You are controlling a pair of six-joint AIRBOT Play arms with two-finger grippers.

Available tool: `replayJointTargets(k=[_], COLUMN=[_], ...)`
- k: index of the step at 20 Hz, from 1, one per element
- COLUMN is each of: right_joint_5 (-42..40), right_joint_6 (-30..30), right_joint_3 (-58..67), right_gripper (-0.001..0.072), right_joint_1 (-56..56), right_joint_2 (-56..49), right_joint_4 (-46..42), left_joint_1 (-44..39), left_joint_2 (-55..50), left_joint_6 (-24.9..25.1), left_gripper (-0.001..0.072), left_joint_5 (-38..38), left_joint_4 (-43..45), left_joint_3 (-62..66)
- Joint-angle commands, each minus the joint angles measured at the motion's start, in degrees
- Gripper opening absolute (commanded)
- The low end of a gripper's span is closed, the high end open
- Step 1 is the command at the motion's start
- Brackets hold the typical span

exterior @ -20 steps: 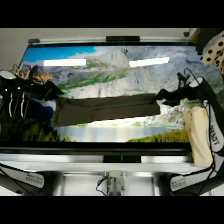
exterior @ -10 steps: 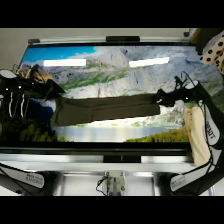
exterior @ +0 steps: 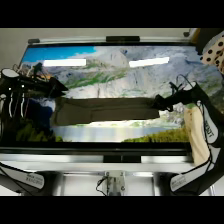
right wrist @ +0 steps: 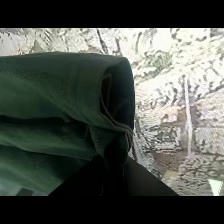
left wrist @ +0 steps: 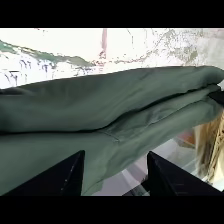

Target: Fold the shirts.

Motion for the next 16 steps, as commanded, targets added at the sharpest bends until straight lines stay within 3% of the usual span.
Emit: replayJointTargets(k=[1,3,4,5,6,12,16], right_joint_5=[-0.85,-1.18,-0.26,0.59,1.57,6.51,8.31], right_joint_6=[-4.72,-5.7,-5.44,-5.6,-5.62,-2.08,2.12], right_joint_3=[0.07,0.28,0.72,0.87,0.87,0.87,0.87], right_gripper=[0.0071,0.0071,0.0071,0.0071,0.0071,0.0071,0.0071], right_joint_1=[0.0,-0.04,-0.09,-0.07,-0.02,0.0,0.0], right_joint_2=[1.38,4.04,5.68,7.56,9.92,27.5,38.42], right_joint_4=[4.17,6.56,7.52,8.39,8.68,9.53,11.87], left_joint_1=[-2.78,-4.98,-6.4,-8.17,-10.29,-29.92,-39.26], left_joint_2=[0.04,0.02,-0.02,-0.22,-0.5,-3.91,-7.26], left_joint_6=[0.15,0.13,0.15,0.15,0.11,-0.11,-0.11], left_gripper=[0.0466,0.0456,0.03,0.0081,0.0037,0.0036,0.0035], left_joint_5=[0.02,0.02,0.04,0.17,1.01,14.47,26.16], left_joint_4=[-0.57,-0.57,-0.57,-0.57,-0.59,-2.99,-15.56], left_joint_3=[0.04,-0.02,-0.02,-0.02,-0.22,-2.62,-2.51])
